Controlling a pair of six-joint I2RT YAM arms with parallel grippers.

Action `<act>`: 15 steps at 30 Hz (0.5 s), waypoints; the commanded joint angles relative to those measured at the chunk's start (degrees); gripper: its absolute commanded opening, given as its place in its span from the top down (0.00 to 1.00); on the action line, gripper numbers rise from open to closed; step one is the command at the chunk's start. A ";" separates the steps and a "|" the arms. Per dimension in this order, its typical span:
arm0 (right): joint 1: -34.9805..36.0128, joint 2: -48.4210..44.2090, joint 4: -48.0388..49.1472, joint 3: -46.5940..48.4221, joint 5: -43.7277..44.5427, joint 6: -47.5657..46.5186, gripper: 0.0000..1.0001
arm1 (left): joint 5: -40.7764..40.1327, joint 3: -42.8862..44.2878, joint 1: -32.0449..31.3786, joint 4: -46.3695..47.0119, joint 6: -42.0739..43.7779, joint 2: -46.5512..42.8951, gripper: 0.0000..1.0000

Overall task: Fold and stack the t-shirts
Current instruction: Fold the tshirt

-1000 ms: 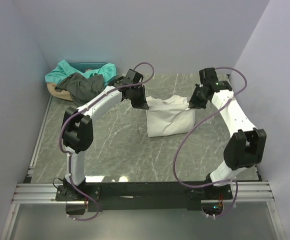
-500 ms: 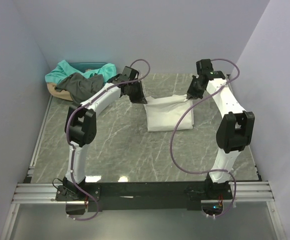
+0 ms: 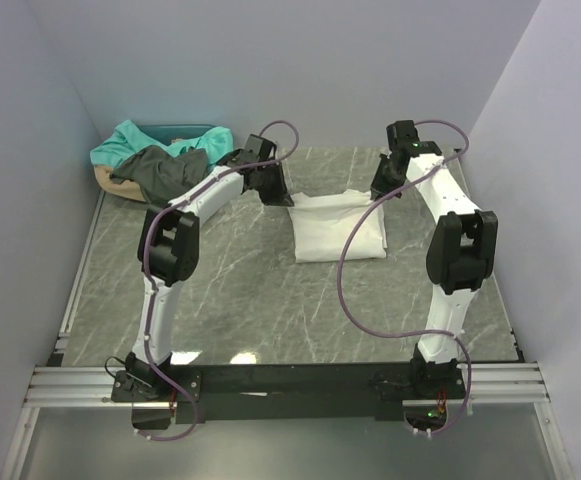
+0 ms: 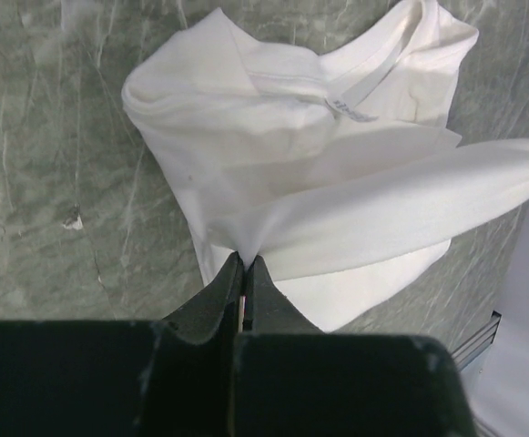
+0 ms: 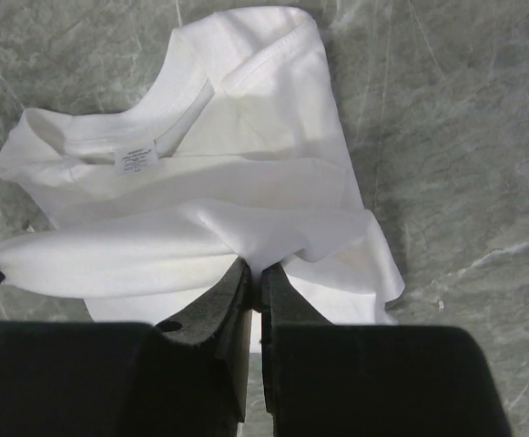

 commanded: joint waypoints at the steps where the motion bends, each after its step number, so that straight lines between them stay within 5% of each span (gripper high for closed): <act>1: -1.27 -0.95 1.36 2.75 2.55 -1.10 1.00 | -0.66 3.92 1.02 0.76 1.32 0.97 1.00; 10: -1.63 3.62 0.13 9.77 2.46 -1.63 1.00 | -4.43 8.23 2.25 -0.20 0.36 3.25 0.99; 12: -1.80 5.46 -1.19 13.80 1.32 -2.15 0.92 | -5.40 9.90 2.42 -0.81 0.01 3.43 0.86; 13: -1.89 5.91 -1.80 15.21 0.88 -2.59 0.81 | -6.63 10.43 2.42 -1.08 -0.17 3.43 0.58; 14: -1.89 6.43 -2.42 16.36 0.35 -2.94 0.54 | -7.33 11.30 2.42 -1.34 -0.26 3.34 0.46; 15: -1.89 6.18 -2.34 17.33 -0.35 -3.38 0.45 | -8.12 11.40 2.42 -1.61 -0.26 3.08 0.36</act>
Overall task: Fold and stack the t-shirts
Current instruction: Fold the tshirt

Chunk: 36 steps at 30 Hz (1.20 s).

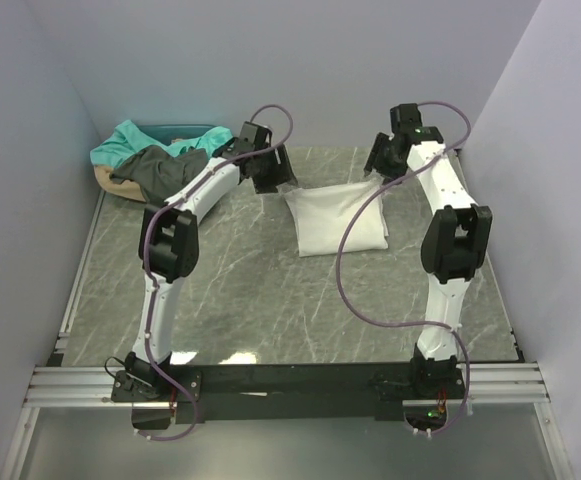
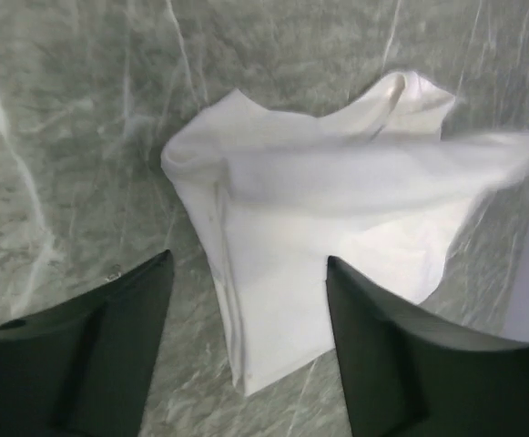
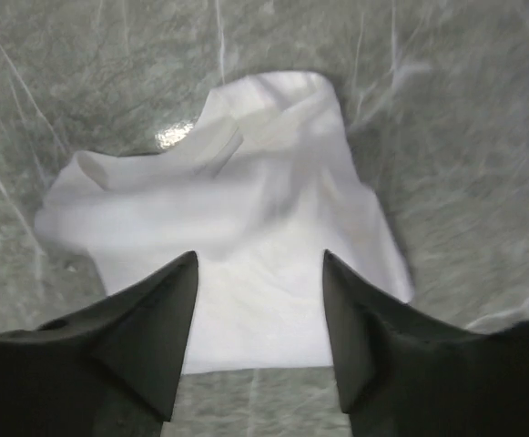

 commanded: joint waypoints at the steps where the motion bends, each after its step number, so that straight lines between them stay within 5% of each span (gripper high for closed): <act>1: -1.30 -0.56 -0.28 4.81 -1.75 -3.10 0.33 | -5.22 3.29 1.00 -0.87 -0.35 -0.96 0.24; 4: -1.39 -3.72 1.91 1.84 -3.86 -4.60 0.22 | -5.58 -0.30 0.92 0.88 0.09 -4.03 0.21; 17: -8.15 -21.20 18.43 -30.23 -16.25 -7.33 0.21 | -3.47 -12.70 -4.00 4.06 0.62 -8.35 0.23; 36: -16.42 -14.54 23.54 -34.65 -27.95 -8.47 0.24 | -5.58 -9.98 -6.03 2.21 -0.26 -2.47 0.25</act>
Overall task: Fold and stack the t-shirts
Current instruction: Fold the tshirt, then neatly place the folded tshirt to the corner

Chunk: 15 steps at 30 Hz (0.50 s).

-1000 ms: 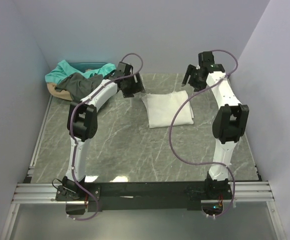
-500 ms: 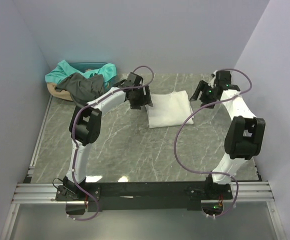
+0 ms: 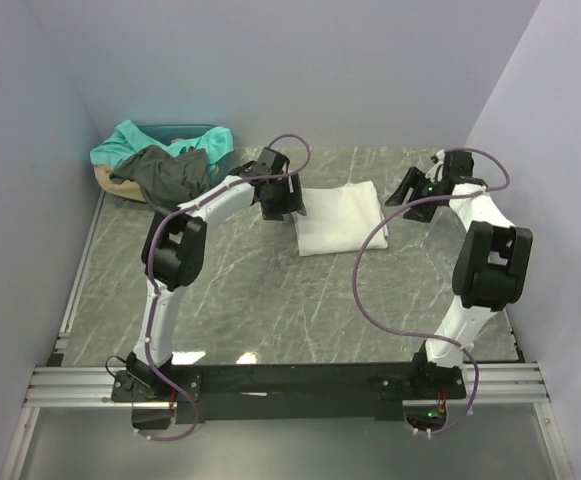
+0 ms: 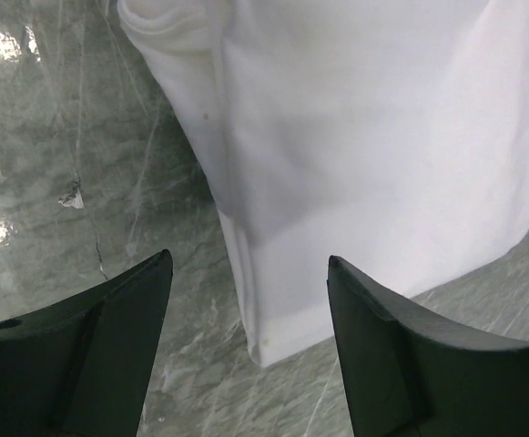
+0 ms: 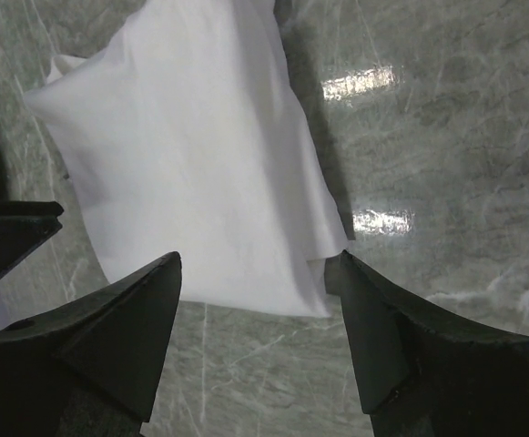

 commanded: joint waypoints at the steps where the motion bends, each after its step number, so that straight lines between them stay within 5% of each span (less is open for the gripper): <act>1: -0.13 2.23 2.62 1.37 -1.94 -0.62 0.24 | -0.55 2.52 -0.28 0.42 -0.32 1.60 0.26; 15: -0.13 8.03 5.26 1.72 -3.44 -1.59 0.26 | 1.11 4.80 -0.28 1.39 -0.85 5.91 0.30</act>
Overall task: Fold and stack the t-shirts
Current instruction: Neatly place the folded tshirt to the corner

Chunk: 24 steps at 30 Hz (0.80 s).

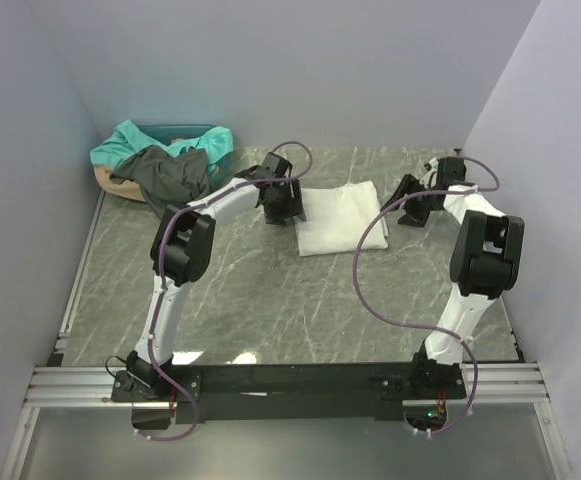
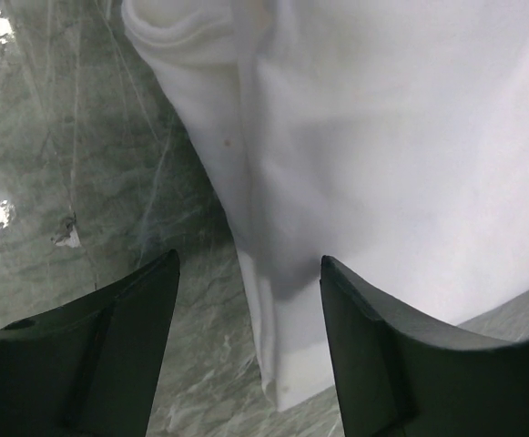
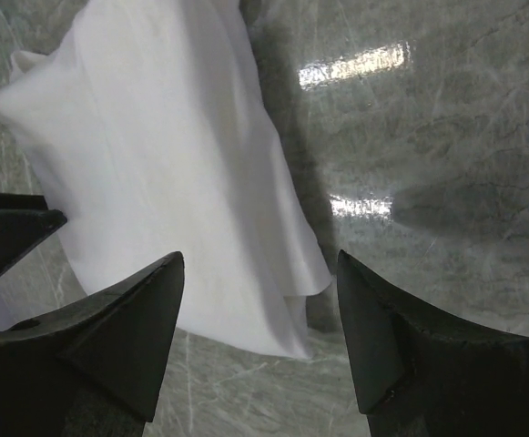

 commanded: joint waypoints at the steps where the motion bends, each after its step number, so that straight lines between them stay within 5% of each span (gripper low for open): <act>1: -0.13 2.15 1.39 1.90 -0.92 -1.41 0.26 | 0.96 3.05 -0.24 1.26 -0.66 1.06 0.32; 18: 0.04 9.36 2.18 4.89 -3.91 -2.21 0.27 | 1.84 3.76 -0.24 -0.77 -0.39 4.49 0.84; 24: 1.53 10.59 3.41 4.10 -6.81 -2.12 0.28 | 1.40 2.62 -0.24 -0.94 -0.22 4.57 0.92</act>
